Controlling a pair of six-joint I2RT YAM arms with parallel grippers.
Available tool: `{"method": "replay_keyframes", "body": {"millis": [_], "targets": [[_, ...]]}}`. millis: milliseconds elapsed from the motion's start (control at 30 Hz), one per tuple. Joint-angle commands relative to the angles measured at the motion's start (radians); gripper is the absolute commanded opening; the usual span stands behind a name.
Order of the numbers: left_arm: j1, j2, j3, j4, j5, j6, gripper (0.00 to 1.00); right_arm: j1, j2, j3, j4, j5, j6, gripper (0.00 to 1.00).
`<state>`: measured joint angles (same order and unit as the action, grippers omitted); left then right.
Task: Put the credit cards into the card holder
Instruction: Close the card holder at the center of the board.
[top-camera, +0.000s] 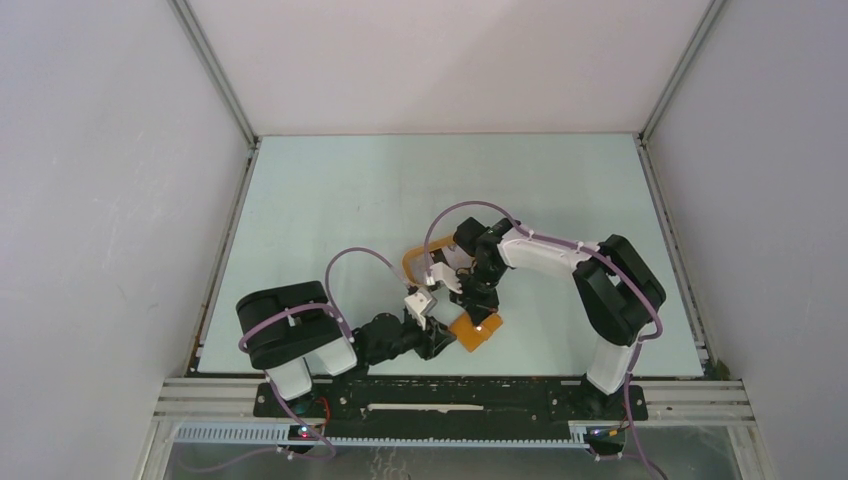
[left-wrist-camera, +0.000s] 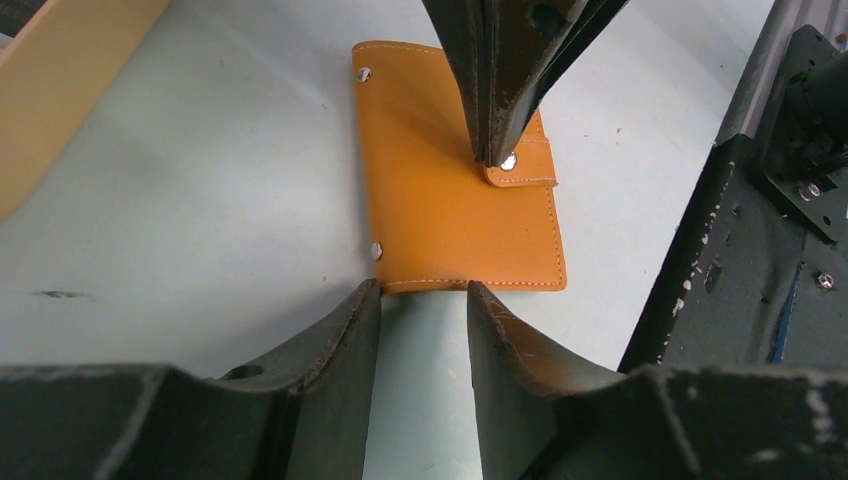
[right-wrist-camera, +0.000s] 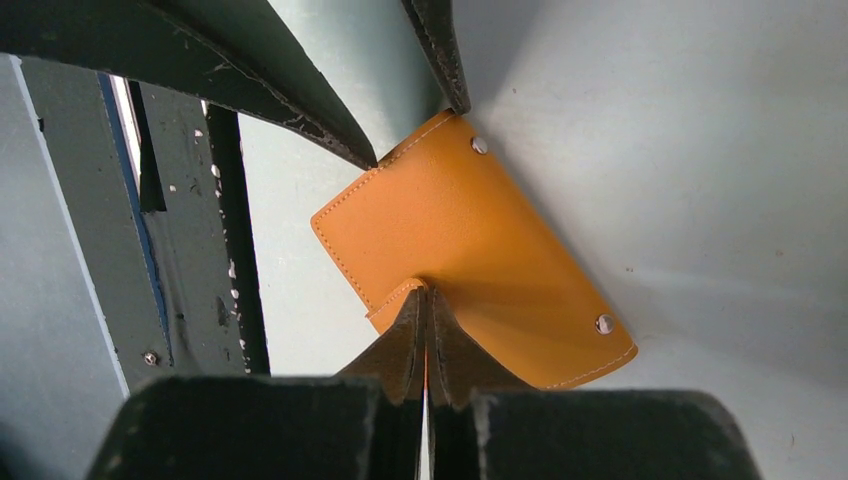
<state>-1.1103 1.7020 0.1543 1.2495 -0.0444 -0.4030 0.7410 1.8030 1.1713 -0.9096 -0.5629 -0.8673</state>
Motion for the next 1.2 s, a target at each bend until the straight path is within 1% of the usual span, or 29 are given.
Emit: {"method": "replay_keyframes", "body": {"millis": [0,300,700,1000,1167], "targets": [[0.0,-0.02,-0.003,0.036,0.017,0.026,0.43,0.064,0.058,-0.004,-0.004,0.122,-0.008,0.0],[0.0,-0.044,-0.02,0.037,0.006,0.028,0.43,0.063,0.067,-0.011,-0.002,0.161,-0.007,0.0],[-0.001,-0.075,-0.038,0.047,0.003,0.03,0.43,0.024,0.084,-0.01,-0.009,0.135,0.009,0.0],[-0.002,-0.118,-0.084,0.076,0.003,0.03,0.43,0.006,0.098,-0.011,-0.006,0.13,0.02,0.0],[-0.002,-0.131,-0.095,0.078,0.011,0.027,0.43,-0.021,0.084,0.008,-0.019,0.06,0.032,0.0]]}}
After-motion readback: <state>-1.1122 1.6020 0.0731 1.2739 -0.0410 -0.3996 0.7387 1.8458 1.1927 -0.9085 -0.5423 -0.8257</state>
